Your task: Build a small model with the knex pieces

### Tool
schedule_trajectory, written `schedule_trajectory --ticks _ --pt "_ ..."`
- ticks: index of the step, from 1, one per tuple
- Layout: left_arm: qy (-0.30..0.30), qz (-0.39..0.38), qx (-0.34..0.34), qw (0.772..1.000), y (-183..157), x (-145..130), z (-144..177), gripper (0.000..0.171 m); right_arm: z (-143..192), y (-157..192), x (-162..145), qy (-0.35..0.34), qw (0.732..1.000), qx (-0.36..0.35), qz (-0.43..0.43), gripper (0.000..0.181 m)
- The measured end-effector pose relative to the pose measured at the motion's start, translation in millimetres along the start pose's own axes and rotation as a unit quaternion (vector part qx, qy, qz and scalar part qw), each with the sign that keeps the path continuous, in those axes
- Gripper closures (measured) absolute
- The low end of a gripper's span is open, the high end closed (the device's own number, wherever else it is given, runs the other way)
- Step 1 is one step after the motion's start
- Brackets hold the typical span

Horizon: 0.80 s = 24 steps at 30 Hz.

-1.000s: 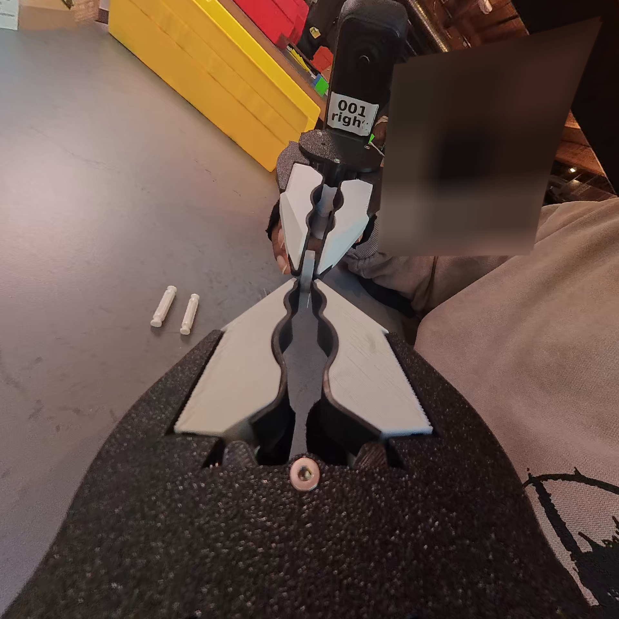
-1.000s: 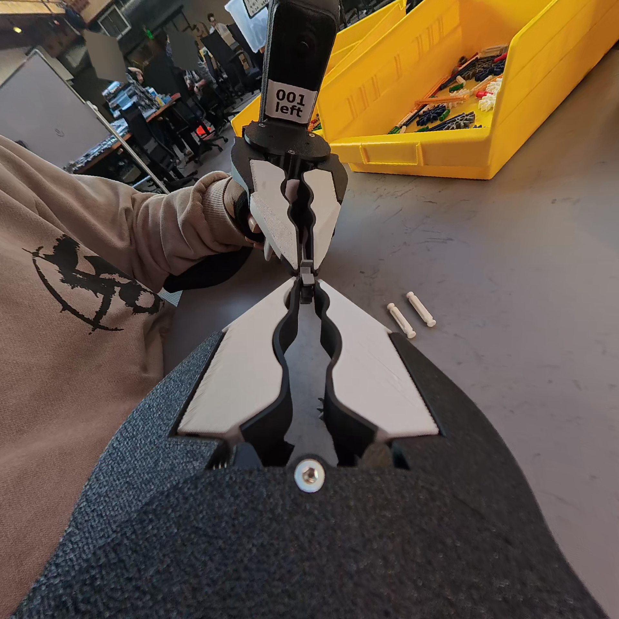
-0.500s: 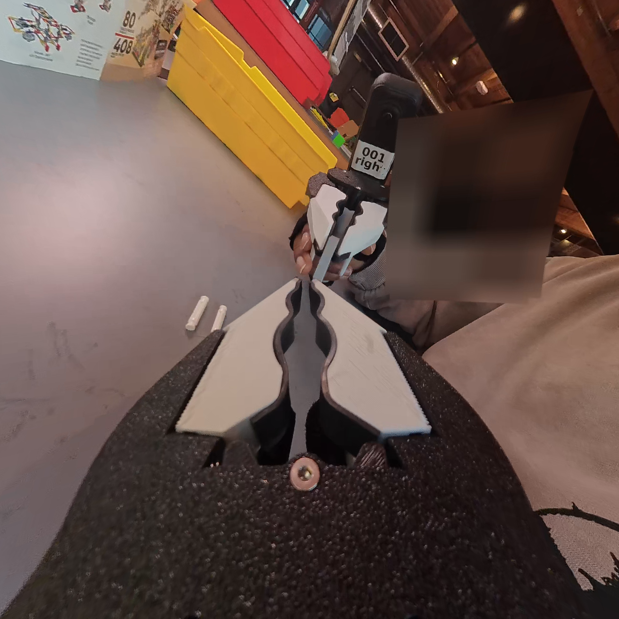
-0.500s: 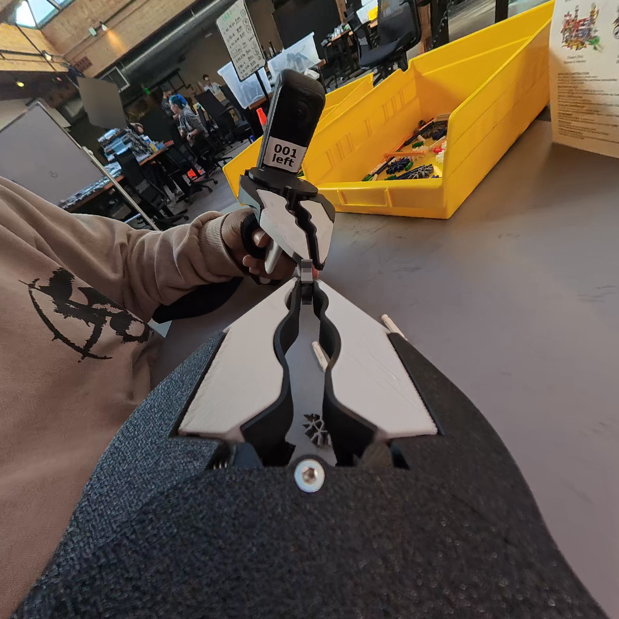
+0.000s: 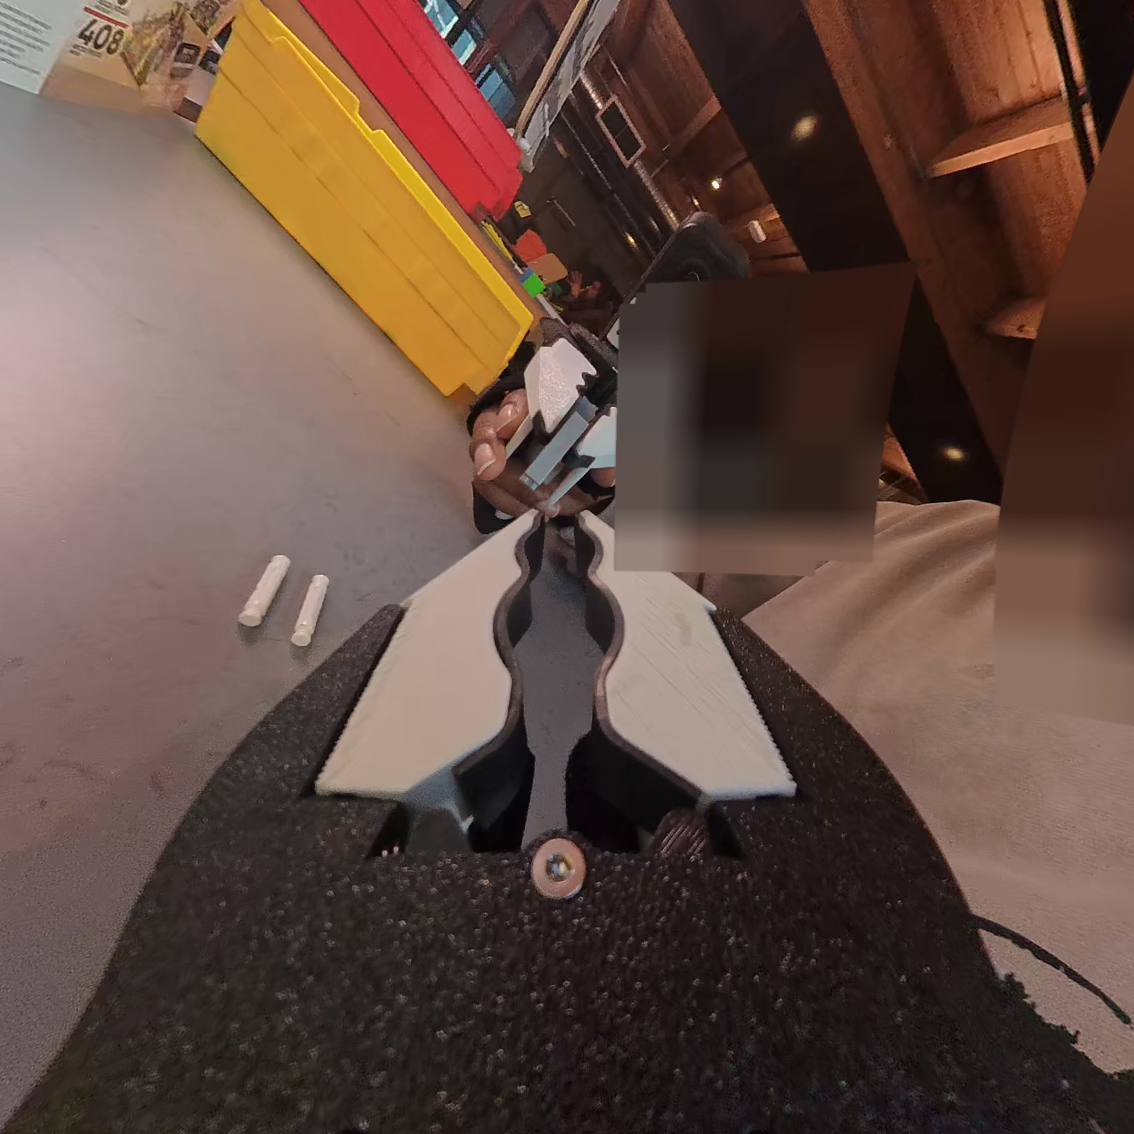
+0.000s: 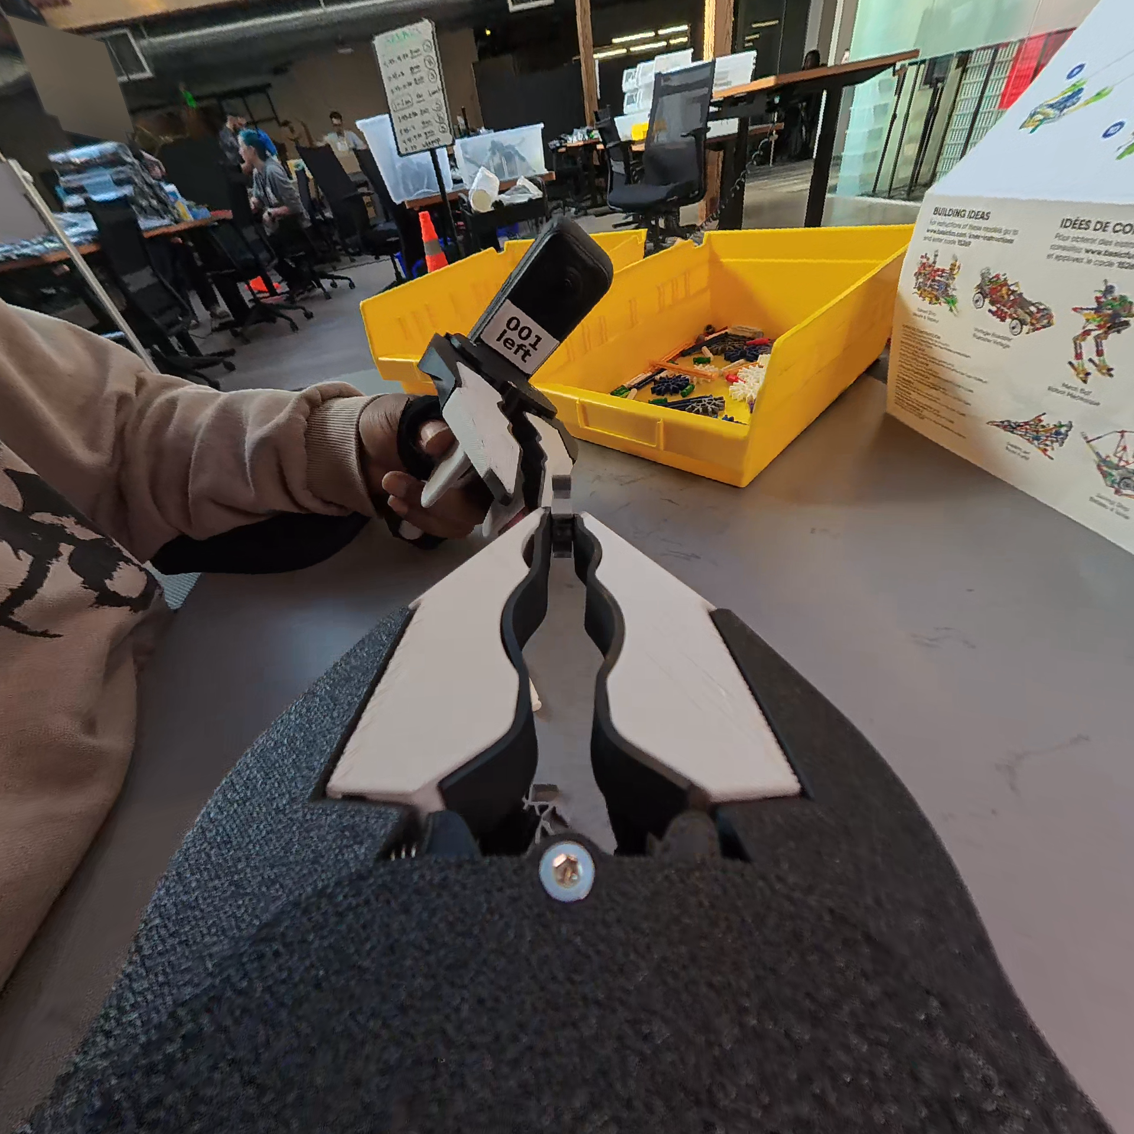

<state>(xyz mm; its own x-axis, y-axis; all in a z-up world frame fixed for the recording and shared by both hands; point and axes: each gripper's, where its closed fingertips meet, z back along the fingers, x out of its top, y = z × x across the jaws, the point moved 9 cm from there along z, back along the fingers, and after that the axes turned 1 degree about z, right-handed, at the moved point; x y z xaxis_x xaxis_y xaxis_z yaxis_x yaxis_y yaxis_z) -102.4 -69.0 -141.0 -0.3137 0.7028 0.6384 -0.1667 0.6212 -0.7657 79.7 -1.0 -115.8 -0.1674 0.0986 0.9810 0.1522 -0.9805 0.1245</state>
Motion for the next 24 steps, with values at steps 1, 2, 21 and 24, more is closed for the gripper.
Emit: schedule_trajectory --ticks 1,2,21,24 --pt "-0.003 0.014 -0.017 1.0 -0.4 -0.3 -0.4 0.161 -1.2 1.9 0.0 0.002 1.0 -0.002 0.01 0.178" --pt "-0.006 0.026 -0.032 0.999 -1.0 -0.6 -0.9 0.161 -2.2 3.8 0.1 0.002 1.0 -0.003 0.02 0.178" --pt "-0.05 0.109 -0.052 0.991 10.1 -3.2 -1.8 0.157 -25.2 48.6 -11.7 0.112 0.786 -0.211 0.57 0.177" --pt "-0.054 0.118 -0.044 0.991 12.1 -3.2 -0.4 0.157 -27.8 51.0 -12.8 0.121 0.762 -0.224 0.596 0.177"
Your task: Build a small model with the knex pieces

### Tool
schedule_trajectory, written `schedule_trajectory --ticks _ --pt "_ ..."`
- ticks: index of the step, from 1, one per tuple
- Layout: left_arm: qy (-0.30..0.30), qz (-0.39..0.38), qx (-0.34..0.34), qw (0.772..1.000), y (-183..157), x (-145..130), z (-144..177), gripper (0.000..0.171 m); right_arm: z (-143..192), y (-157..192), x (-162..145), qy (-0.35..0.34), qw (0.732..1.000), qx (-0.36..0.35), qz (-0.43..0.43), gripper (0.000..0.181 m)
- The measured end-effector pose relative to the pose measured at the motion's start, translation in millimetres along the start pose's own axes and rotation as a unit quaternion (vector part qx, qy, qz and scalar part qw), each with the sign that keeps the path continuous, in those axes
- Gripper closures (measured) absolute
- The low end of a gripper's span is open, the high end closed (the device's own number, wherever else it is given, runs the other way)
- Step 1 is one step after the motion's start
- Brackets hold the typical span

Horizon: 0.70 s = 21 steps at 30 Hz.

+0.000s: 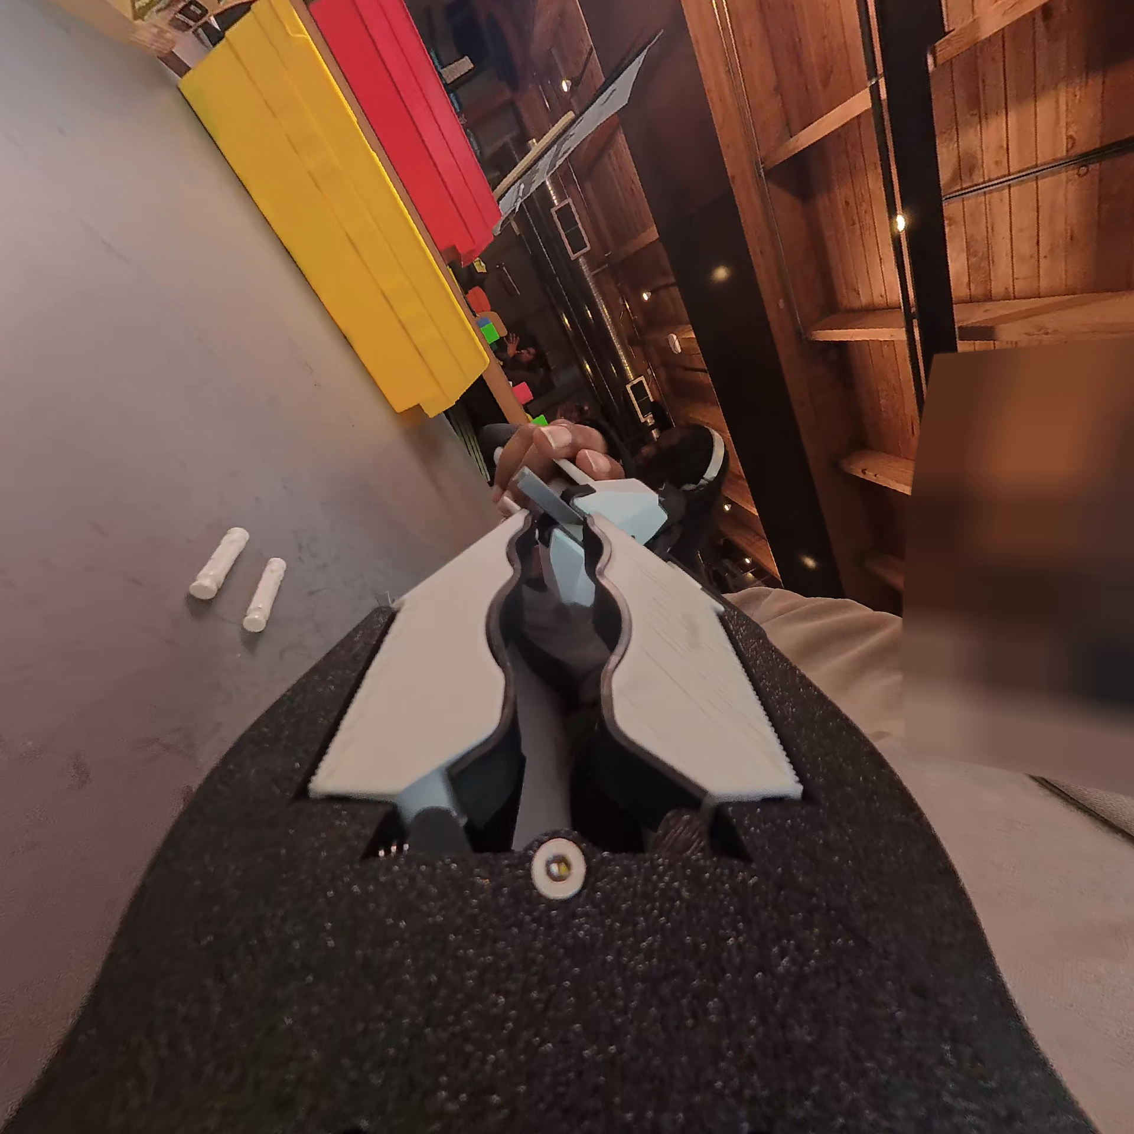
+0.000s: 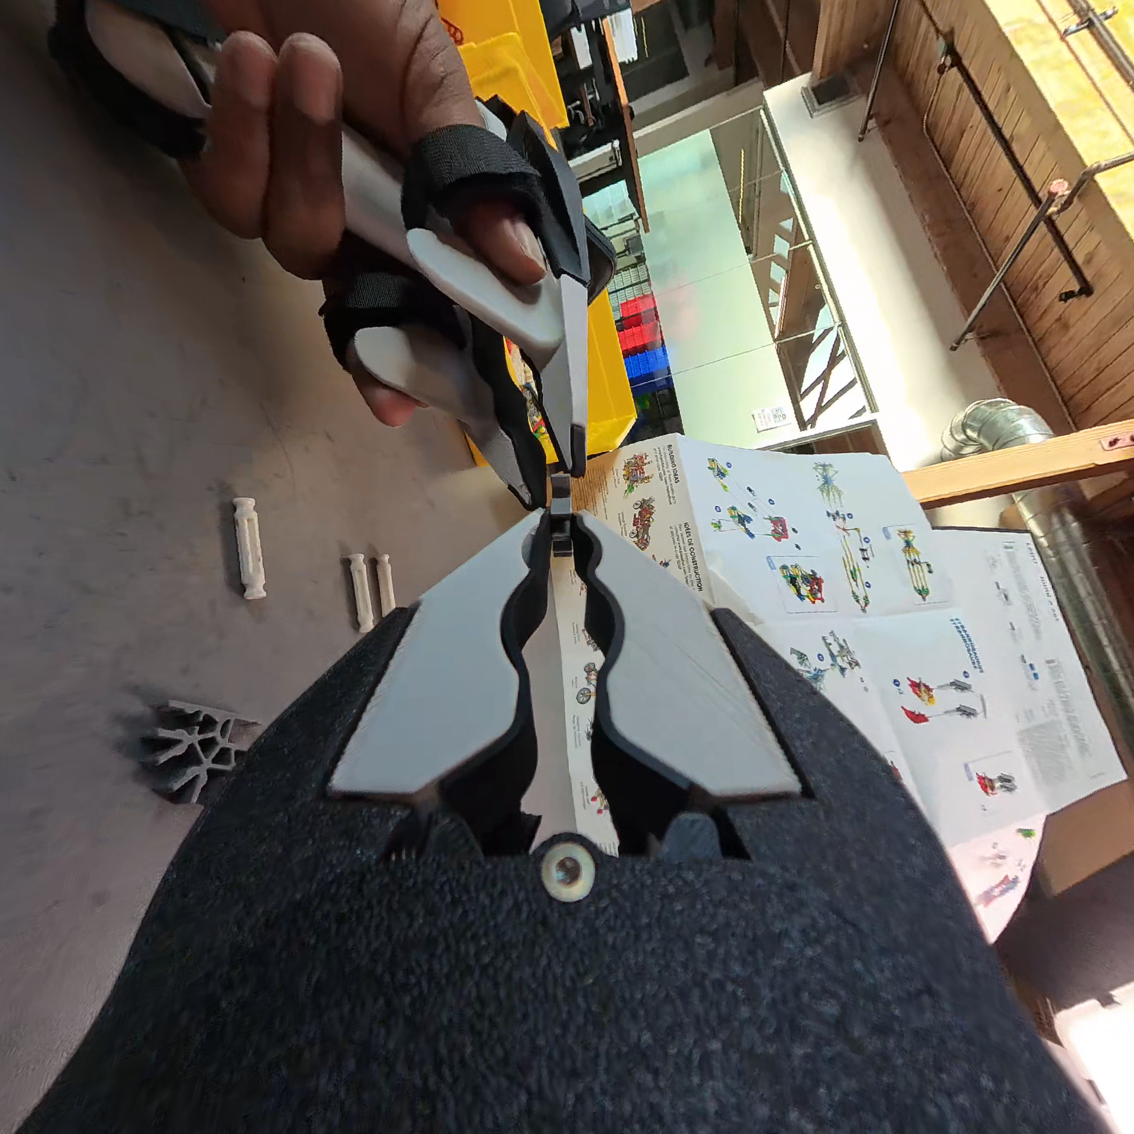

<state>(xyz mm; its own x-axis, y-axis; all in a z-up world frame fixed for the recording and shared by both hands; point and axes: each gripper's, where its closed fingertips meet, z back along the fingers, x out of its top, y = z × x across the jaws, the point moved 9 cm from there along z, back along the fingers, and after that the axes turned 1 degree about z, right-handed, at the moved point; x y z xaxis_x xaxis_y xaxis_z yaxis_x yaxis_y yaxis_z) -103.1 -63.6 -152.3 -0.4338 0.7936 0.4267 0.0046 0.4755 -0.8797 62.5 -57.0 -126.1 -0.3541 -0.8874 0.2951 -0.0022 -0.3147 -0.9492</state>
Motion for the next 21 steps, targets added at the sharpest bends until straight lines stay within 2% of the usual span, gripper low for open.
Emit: schedule_trajectory --ticks 8,18,21 --pt "-0.011 0.011 0.025 1.0 5.5 0.3 2.5 0.16 -4.7 7.3 0.4 0.021 0.999 0.008 0.025 0.177" --pt "-0.01 -0.015 0.033 0.999 2.4 1.8 2.8 0.163 -4.8 8.3 -0.7 0.019 1.0 0.007 0.02 0.176" --pt "-0.018 -0.028 0.027 0.999 -0.8 3.8 4.3 0.17 -5.0 8.4 -1.4 0.021 1.0 0.009 0.012 0.172"
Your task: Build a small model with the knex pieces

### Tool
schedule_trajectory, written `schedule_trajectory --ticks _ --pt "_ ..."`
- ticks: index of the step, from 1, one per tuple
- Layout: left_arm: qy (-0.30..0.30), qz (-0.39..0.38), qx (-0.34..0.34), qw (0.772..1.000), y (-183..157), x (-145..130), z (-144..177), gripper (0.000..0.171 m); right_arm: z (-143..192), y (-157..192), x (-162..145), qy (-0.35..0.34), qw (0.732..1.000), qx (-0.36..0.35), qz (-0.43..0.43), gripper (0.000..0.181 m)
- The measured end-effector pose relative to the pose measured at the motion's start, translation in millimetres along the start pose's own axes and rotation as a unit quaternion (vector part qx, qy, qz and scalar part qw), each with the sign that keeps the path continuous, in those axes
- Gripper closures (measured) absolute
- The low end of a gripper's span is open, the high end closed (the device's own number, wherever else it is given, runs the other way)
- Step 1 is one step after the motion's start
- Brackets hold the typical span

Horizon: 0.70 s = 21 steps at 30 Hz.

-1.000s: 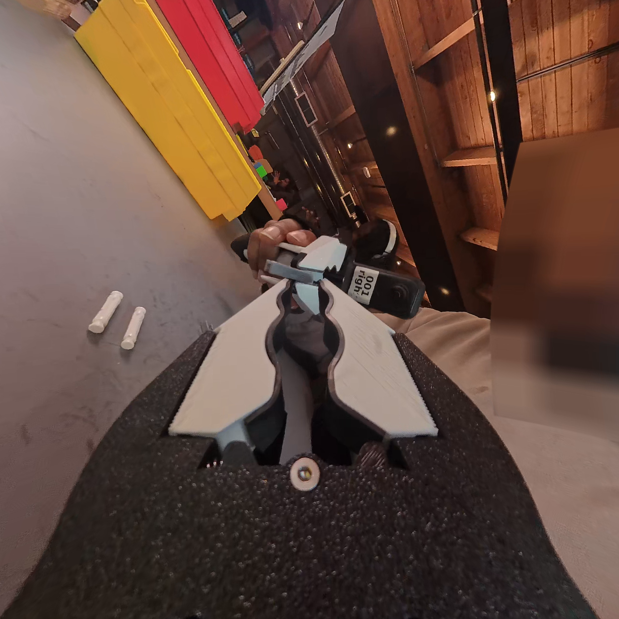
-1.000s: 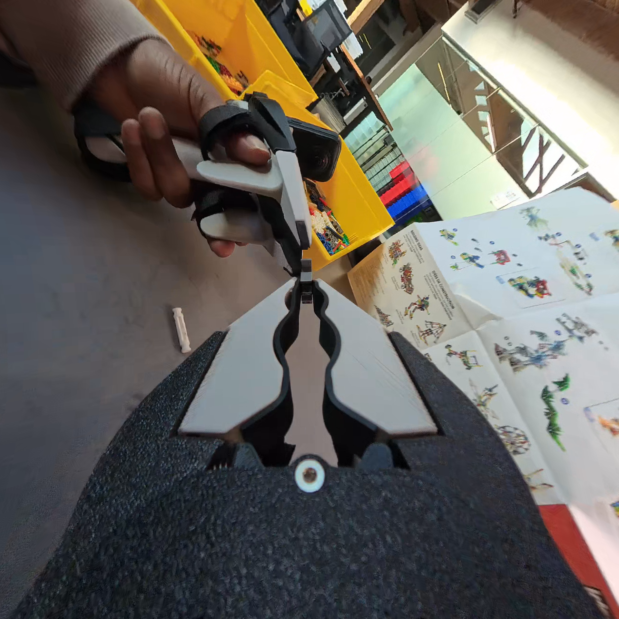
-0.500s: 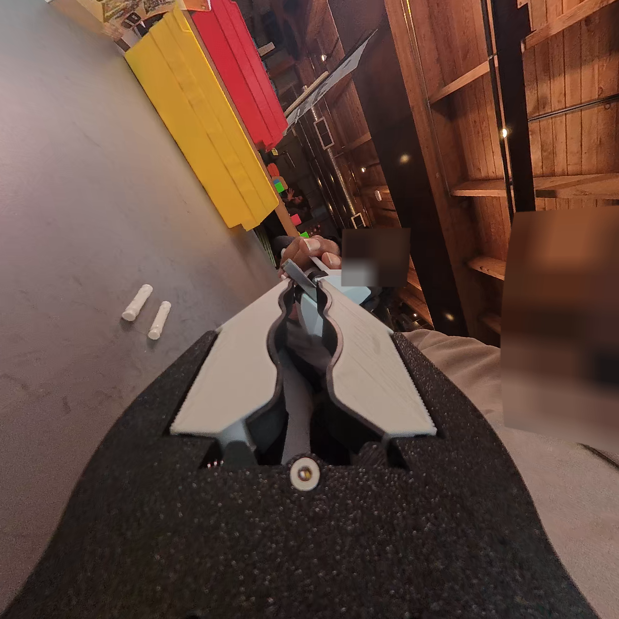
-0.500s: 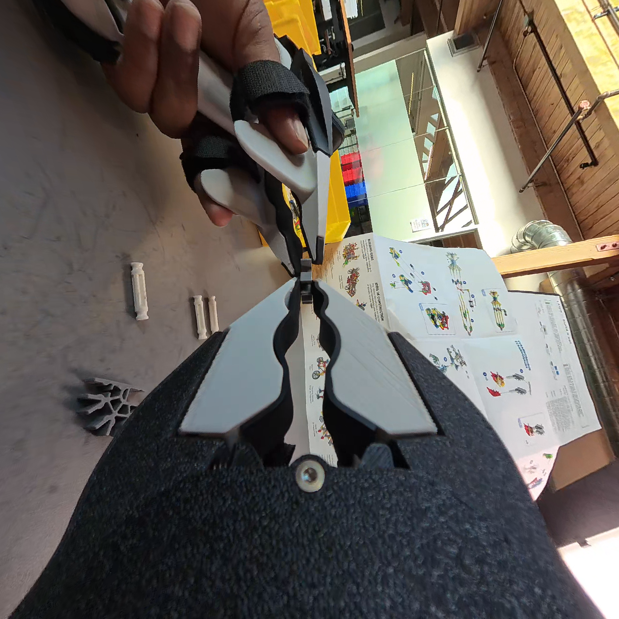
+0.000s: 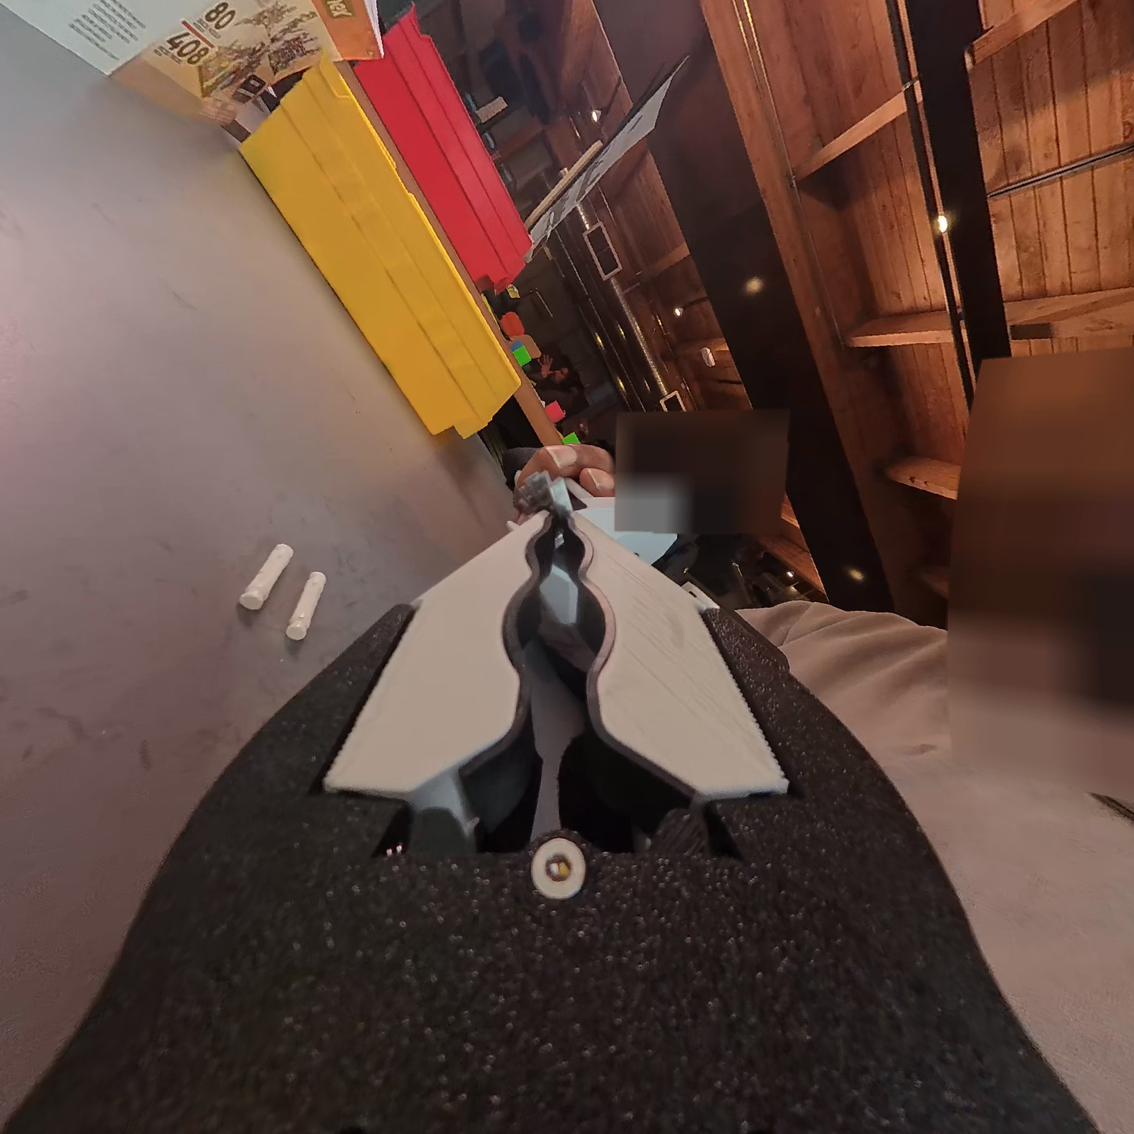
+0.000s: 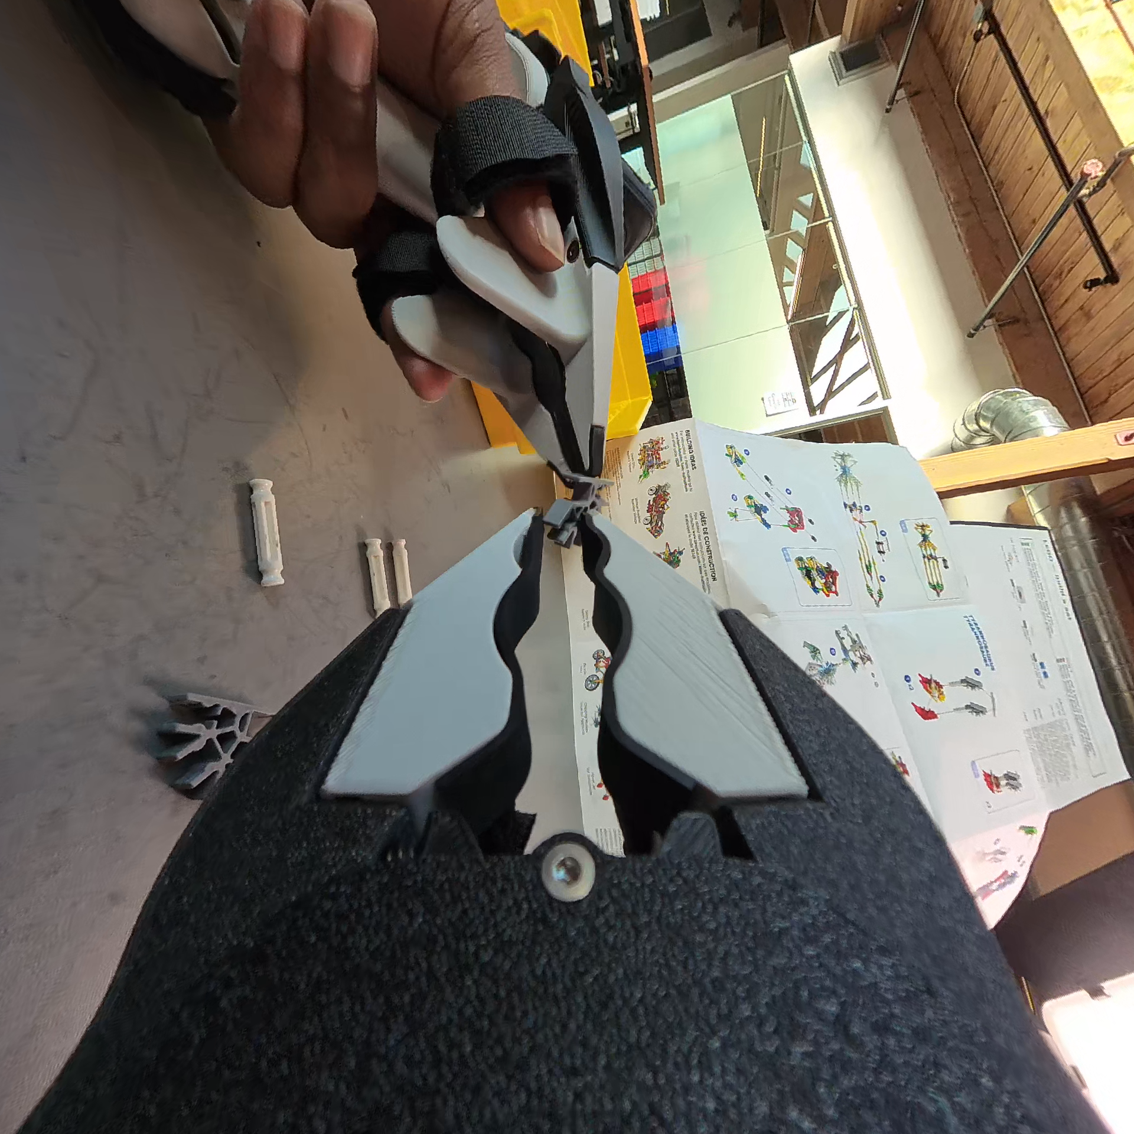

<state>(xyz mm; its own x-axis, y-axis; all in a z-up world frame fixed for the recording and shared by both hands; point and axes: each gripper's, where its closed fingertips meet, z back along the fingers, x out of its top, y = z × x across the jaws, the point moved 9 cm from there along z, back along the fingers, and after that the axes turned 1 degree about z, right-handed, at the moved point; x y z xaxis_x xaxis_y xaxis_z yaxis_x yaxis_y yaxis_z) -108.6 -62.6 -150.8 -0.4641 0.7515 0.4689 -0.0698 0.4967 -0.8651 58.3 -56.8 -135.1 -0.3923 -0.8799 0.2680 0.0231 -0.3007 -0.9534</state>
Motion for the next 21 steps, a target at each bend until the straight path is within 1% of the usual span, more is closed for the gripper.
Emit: schedule_trajectory --ticks 5,11,13,16,21 --pt "0.006 -0.042 0.009 0.999 -6.7 2.5 0.4 0.171 0.8 -2.7 0.4 -0.006 1.0 -0.002 -0.011 0.173" --pt "-0.002 -0.025 0.004 1.0 -3.5 2.7 1.6 0.17 2.2 -4.1 1.1 -0.006 1.0 -0.013 0.005 0.176" --pt "-0.001 -0.016 -0.002 1.0 -2.6 2.6 1.5 0.168 2.5 -4.7 1.5 -0.007 1.0 -0.015 0.01 0.176" --pt "0.001 -0.005 -0.007 1.0 -0.5 1.3 0.1 0.16 1.4 -2.7 1.2 -0.005 1.0 -0.012 0.018 0.176" --pt "0.001 -0.002 0.0 1.0 1.9 0.1 -0.6 0.158 0.2 -0.3 2.9 -0.004 1.0 -0.006 0.029 0.177"
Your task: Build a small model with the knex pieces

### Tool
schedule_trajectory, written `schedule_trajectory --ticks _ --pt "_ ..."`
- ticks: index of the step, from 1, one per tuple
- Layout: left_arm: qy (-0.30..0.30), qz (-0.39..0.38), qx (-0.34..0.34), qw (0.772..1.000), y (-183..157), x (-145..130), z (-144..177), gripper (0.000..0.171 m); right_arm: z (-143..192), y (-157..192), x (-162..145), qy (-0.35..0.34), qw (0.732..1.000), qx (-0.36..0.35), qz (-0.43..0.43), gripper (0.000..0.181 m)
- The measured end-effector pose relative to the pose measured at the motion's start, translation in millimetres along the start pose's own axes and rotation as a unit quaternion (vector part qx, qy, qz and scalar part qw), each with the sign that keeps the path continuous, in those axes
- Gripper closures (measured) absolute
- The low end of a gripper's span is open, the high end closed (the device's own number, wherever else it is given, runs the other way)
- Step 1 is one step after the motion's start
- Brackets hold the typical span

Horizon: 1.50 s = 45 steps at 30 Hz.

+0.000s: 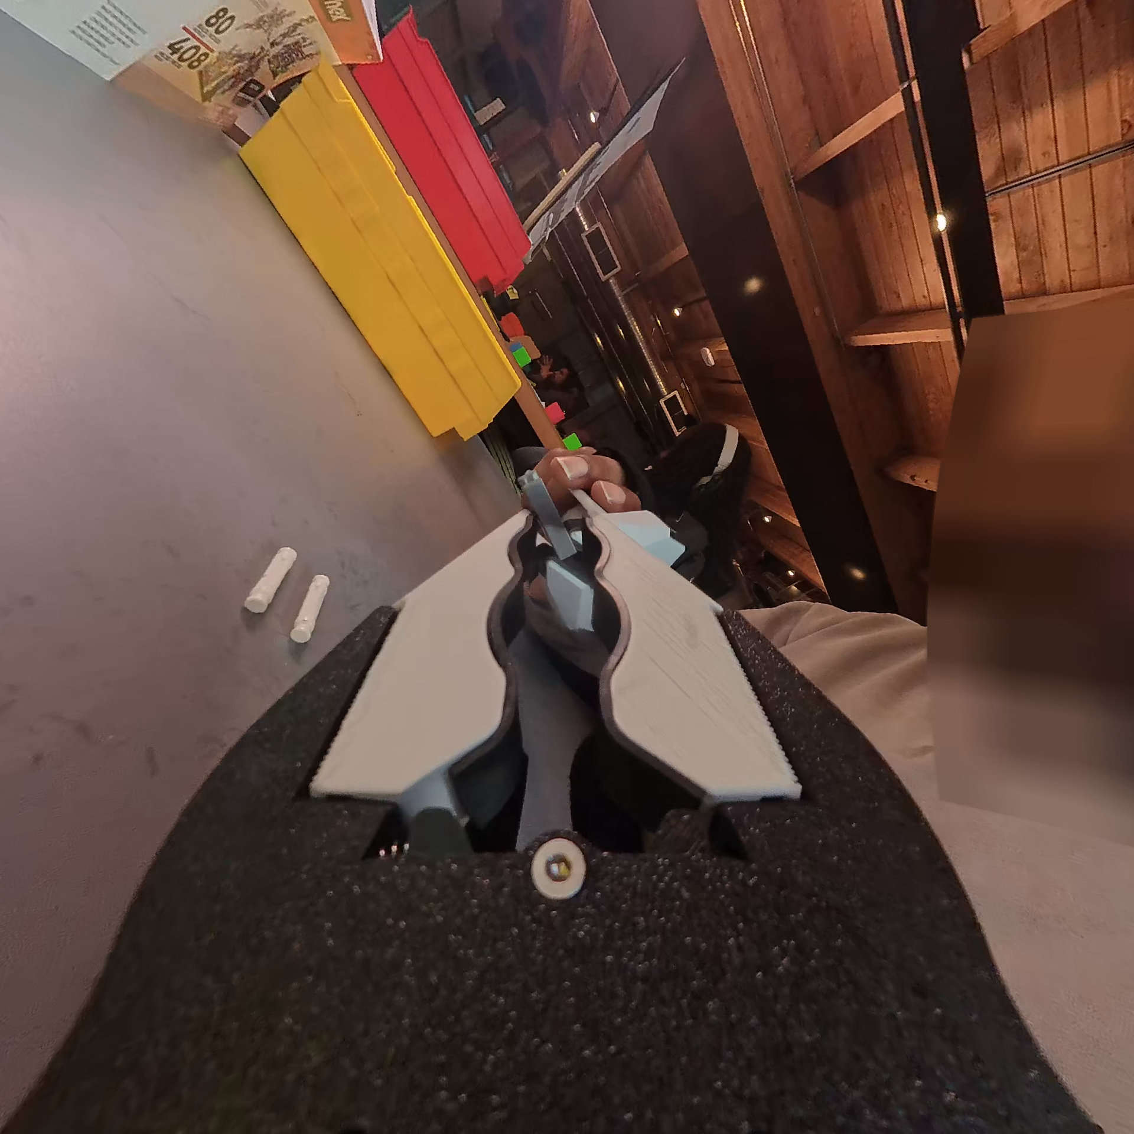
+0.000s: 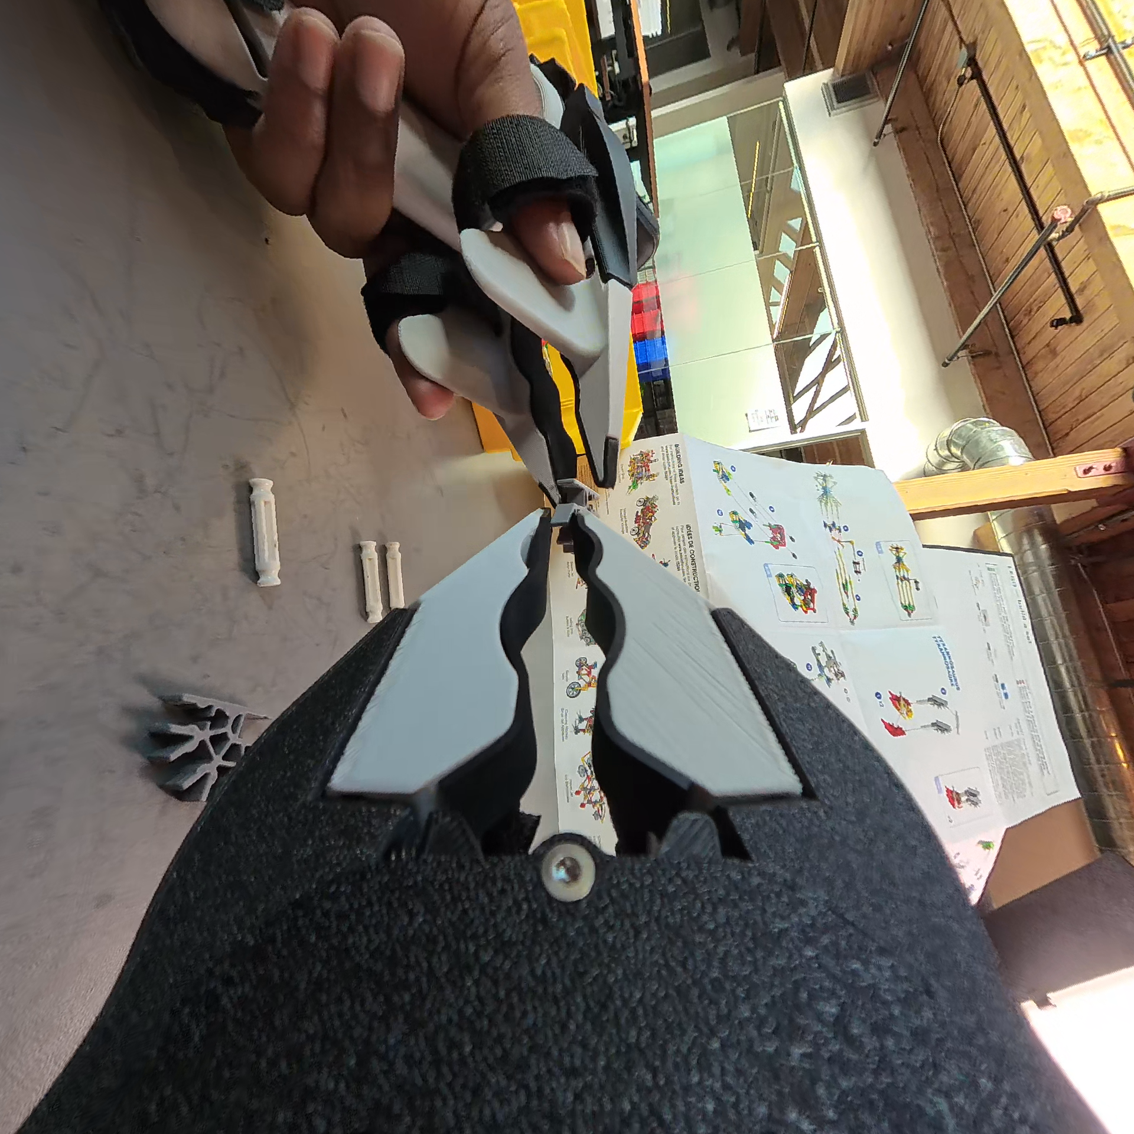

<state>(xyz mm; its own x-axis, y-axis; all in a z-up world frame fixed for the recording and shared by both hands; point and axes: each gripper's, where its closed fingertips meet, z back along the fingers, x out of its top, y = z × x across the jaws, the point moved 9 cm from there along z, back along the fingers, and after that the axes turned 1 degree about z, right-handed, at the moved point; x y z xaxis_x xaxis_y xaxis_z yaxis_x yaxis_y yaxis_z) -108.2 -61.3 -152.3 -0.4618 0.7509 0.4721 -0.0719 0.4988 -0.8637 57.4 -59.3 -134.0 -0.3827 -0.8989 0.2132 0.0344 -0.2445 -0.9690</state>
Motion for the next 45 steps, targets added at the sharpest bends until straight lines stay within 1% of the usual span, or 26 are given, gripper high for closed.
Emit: schedule_trajectory --ticks 3,5,8,9,11,14,17,19,21,24,30,32,34,36,39,42,45 --pt "0.003 -0.009 0.014 1.0 0.5 -0.3 0.7 0.164 -0.7 1.8 1.8 -0.005 1.0 0.006 -0.009 0.176" --pt "0.003 -0.019 0.022 1.0 -1.4 1.0 1.3 0.166 0.6 0.0 1.0 -0.022 0.998 0.014 -0.057 0.174" --pt "0.005 -0.03 0.027 0.999 -4.2 3.3 3.9 0.166 3.3 -8.7 -5.8 -0.056 0.982 0.042 -0.175 0.144" --pt "0.005 -0.029 0.027 0.999 -4.3 3.8 4.6 0.166 3.4 -11.3 -9.9 -0.061 0.975 0.05 -0.209 0.139" --pt "0.01 -0.028 0.028 0.999 -3.8 3.6 5.0 0.166 2.1 -13.0 -19.5 -0.059 0.961 0.067 -0.261 0.134" --pt "0.022 -0.022 0.026 0.999 -3.5 1.5 3.2 0.166 1.0 -10.7 -28.3 -0.068 0.94 0.106 -0.317 0.136" --pt "0.041 -0.014 0.02 0.999 -2.4 -2.5 -0.1 0.166 0.0 -8.3 -28.2 -0.083 0.92 0.142 -0.355 0.136" --pt "0.045 -0.013 0.026 0.999 -1.1 -3.8 -1.1 0.166 -1.2 -5.7 -26.6 -0.083 0.915 0.156 -0.362 0.136" --pt "0.041 -0.011 0.03 0.999 -0.2 -2.9 0.3 0.166 -1.0 -2.5 -24.5 -0.084 0.915 0.17 -0.356 0.142" --pt "0.028 -0.011 0.041 0.999 1.2 0.6 4.5 0.166 1.4 -0.1 -22.6 -0.097 0.912 0.192 -0.349 0.164" --pt "0.037 -0.015 0.045 0.998 0.2 -0.5 3.8 0.166 0.8 -4.8 -28.3 -0.081 0.912 0.175 -0.362 0.161" --pt "0.04 -0.011 0.044 0.998 1.0 -1.5 3.0 0.166 0.6 -8.1 -29.9 -0.079 0.912 0.161 -0.368 0.154" --pt "0.046 -0.008 0.044 0.998 1.8 -3.3 1.4 0.166 -0.4 -9.1 -27.9 -0.076 0.915 0.151 -0.367 0.142" --pt "0.052 -0.006 0.044 0.998 2.1 -6.0 -1.4 0.166 -1.7 -8.1 -23.9 -0.074 0.918 0.15 -0.36 0.133" --pt "0.061 -0.007 0.049 0.997 3.1 -9.2 -4.8 0.166 -2.7 -5.4 -19.4 -0.07 0.924 0.153 -0.344 0.135" --pt "0.064 -0.007 0.054 0.996 4.2 -10.4 -5.5 0.166 -3.3 -2.3 -18.4 -0.06 0.929 0.157 -0.329 0.147" --pt "0.066 -0.007 0.055 0.996 4.1 -10.8 -6.0 0.166 -3.0 -2.5 -19.0 -0.062 0.926 0.165 -0.335 0.147"
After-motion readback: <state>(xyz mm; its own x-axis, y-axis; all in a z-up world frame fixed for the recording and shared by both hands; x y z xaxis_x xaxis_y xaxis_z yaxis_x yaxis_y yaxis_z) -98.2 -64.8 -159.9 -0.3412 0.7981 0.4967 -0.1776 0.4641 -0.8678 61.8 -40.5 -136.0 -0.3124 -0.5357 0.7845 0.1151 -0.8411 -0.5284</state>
